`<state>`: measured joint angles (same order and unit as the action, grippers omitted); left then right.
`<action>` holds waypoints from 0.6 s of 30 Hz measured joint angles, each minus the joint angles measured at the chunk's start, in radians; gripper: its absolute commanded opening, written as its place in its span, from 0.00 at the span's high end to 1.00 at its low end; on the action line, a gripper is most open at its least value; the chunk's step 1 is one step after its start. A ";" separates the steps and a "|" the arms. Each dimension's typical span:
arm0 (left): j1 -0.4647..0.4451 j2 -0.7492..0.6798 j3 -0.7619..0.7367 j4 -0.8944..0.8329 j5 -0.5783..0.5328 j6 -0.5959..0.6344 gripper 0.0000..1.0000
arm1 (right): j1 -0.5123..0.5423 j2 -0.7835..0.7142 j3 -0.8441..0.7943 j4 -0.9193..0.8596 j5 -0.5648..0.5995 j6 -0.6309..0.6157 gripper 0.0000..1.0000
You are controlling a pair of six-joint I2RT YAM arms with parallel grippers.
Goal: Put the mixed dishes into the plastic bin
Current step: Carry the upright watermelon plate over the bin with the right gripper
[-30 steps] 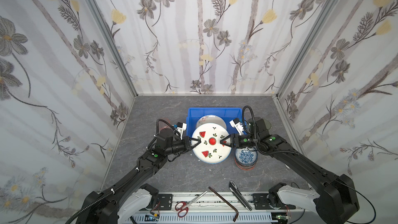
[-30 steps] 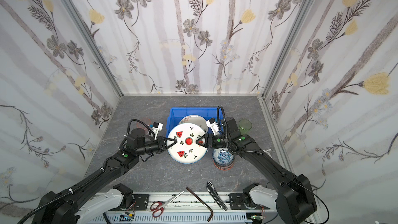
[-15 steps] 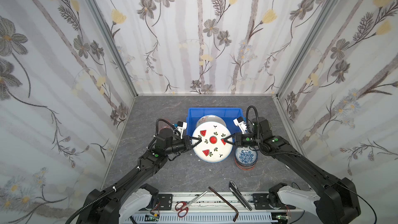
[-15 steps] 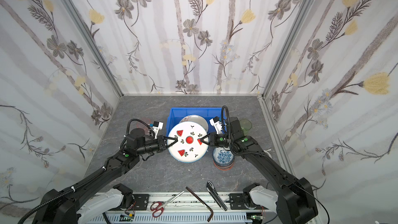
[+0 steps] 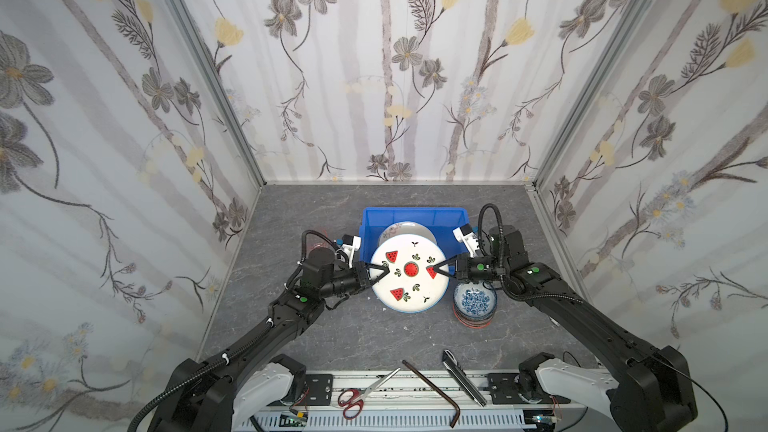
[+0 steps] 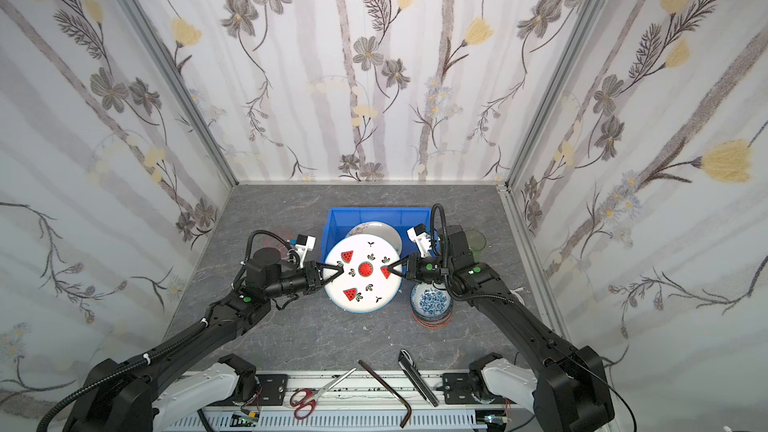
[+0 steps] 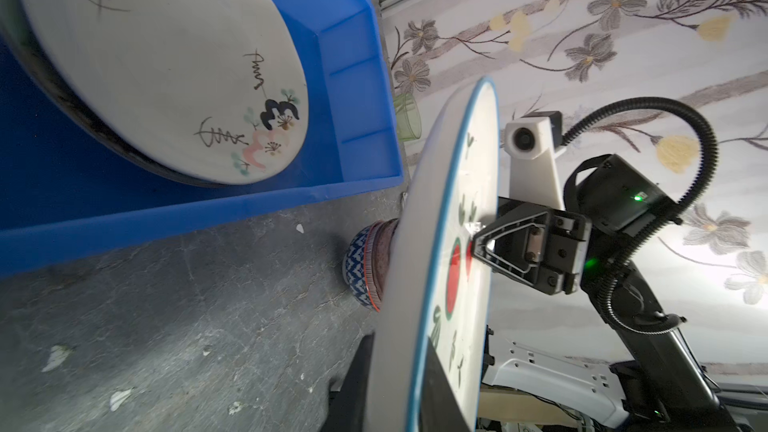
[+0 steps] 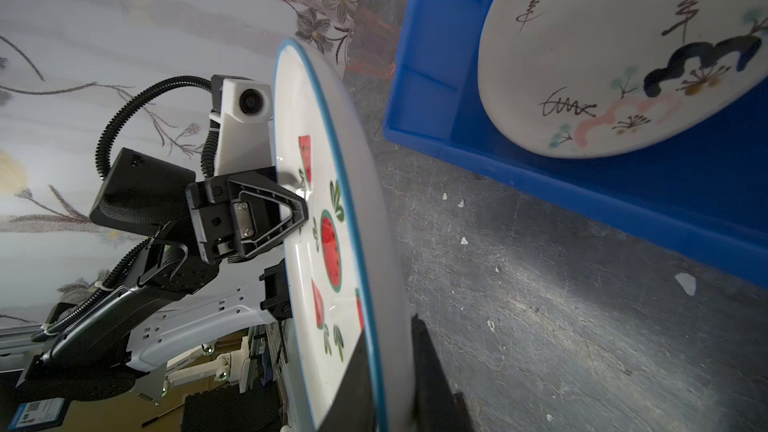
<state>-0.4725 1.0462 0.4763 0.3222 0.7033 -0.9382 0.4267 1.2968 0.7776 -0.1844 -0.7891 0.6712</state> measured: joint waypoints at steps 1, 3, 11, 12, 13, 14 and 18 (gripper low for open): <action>0.000 0.003 -0.002 -0.008 -0.001 -0.001 0.69 | 0.003 0.000 0.000 0.007 0.005 -0.011 1.00; 0.000 0.003 -0.002 -0.011 0.000 0.001 0.64 | 0.000 0.000 0.000 0.005 0.009 -0.014 1.00; -0.001 0.013 0.003 -0.012 -0.014 0.020 0.43 | -0.010 0.001 0.004 0.001 0.041 -0.018 1.00; -0.001 0.018 0.004 -0.012 -0.015 0.023 0.40 | -0.011 0.001 0.004 0.001 0.041 -0.018 1.00; -0.001 0.024 0.006 -0.013 -0.015 0.024 0.38 | -0.013 0.001 0.004 0.001 0.041 -0.018 1.00; -0.001 0.029 0.008 -0.013 -0.015 0.026 0.35 | -0.014 0.001 0.004 0.001 0.042 -0.018 1.00; -0.001 0.039 0.015 -0.014 -0.019 0.030 0.23 | -0.026 -0.001 0.004 0.000 0.042 -0.018 1.00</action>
<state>-0.4732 1.0855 0.4915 0.3080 0.6846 -0.9081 0.4007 1.2957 0.7818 -0.1841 -0.7475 0.6533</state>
